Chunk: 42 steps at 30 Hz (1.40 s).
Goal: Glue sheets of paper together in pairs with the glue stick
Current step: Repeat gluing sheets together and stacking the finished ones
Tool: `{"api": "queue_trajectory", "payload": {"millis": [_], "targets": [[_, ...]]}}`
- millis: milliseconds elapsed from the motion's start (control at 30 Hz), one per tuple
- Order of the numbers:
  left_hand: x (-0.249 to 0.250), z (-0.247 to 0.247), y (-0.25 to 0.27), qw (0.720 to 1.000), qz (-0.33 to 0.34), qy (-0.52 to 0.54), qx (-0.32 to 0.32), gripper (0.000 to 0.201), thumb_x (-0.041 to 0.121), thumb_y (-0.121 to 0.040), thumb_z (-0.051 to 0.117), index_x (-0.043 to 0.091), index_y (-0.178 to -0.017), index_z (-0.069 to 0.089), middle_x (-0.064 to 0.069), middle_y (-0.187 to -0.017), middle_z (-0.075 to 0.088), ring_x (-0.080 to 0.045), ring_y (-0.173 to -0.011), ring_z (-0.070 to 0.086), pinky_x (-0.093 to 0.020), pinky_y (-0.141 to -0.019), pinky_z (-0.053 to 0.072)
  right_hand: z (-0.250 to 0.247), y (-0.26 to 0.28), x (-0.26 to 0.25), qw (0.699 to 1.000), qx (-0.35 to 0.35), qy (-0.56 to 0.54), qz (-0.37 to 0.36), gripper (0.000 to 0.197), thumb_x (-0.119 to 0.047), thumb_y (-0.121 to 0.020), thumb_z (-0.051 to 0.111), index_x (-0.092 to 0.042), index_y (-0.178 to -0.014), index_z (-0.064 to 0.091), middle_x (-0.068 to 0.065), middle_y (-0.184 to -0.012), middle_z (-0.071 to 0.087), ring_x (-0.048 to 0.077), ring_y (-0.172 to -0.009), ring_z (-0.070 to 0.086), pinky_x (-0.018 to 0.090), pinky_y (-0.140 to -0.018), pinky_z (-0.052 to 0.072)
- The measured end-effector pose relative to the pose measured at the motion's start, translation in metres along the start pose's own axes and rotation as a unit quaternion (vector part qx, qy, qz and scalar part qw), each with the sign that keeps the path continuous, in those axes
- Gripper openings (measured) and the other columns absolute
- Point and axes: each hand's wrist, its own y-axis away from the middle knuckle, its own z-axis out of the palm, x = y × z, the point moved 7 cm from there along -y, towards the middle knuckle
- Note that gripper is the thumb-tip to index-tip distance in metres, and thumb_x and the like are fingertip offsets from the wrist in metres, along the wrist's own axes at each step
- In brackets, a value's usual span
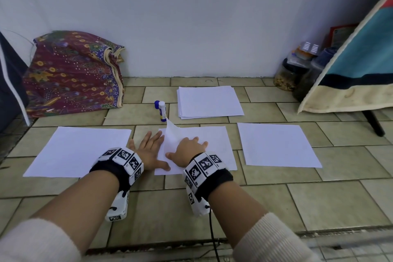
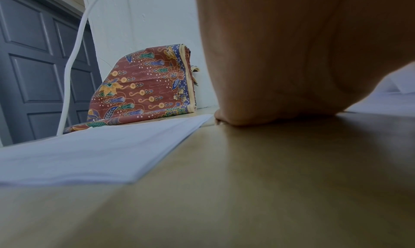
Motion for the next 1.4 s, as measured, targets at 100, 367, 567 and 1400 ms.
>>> {"api": "queue_trajectory", "payload": {"millis": [100,367,567,1400], "targets": [[0.001,0.000,0.001,1.000,0.000,-0.003,-0.001,0.106,0.062,-0.082,0.058,0.024,-0.153,-0.011,0.011,-0.157,-0.025,-0.016,-0.144,-0.024,-0.060,-0.113,-0.006,0.000,0.001,0.000,1.000,0.004,-0.006,0.001,0.073,-0.054,-0.095,0.040,-0.002,-0.144,0.026,0.013,-0.152,0.028,0.031,-0.145,0.011,0.055,-0.115,0.006],[0.002,-0.003,0.008,1.000,0.014,-0.005,-0.019,0.108,0.062,-0.084,0.057,0.021,-0.150,-0.018,0.009,-0.156,-0.027,-0.016,-0.144,-0.025,-0.060,-0.113,-0.006,0.002,-0.005,0.002,0.998,0.026,-0.054,-0.013,0.095,-0.061,-0.084,0.055,-0.008,-0.149,0.008,0.016,-0.148,0.032,0.033,-0.141,0.019,0.055,-0.114,0.011],[-0.001,-0.003,0.011,0.999,0.011,-0.024,-0.024,0.119,0.067,-0.081,0.056,0.011,-0.147,-0.026,0.000,-0.152,-0.037,-0.016,-0.143,-0.027,-0.058,-0.114,-0.005,0.007,-0.006,0.000,0.999,0.003,-0.029,-0.023,0.080,-0.058,-0.080,0.060,-0.023,-0.143,0.024,0.014,-0.142,0.042,0.033,-0.140,0.016,0.058,-0.111,0.012],[-0.002,-0.012,0.008,0.995,0.000,0.099,-0.003,0.075,0.052,-0.100,0.030,0.018,-0.152,-0.013,0.007,-0.157,-0.026,-0.009,-0.146,-0.017,-0.049,-0.117,-0.008,0.023,-0.020,-0.001,0.999,-0.023,-0.020,0.030,0.072,-0.011,-0.087,0.053,-0.033,-0.145,0.017,0.023,-0.153,0.015,0.040,-0.144,-0.002,0.065,-0.111,0.011]]}}
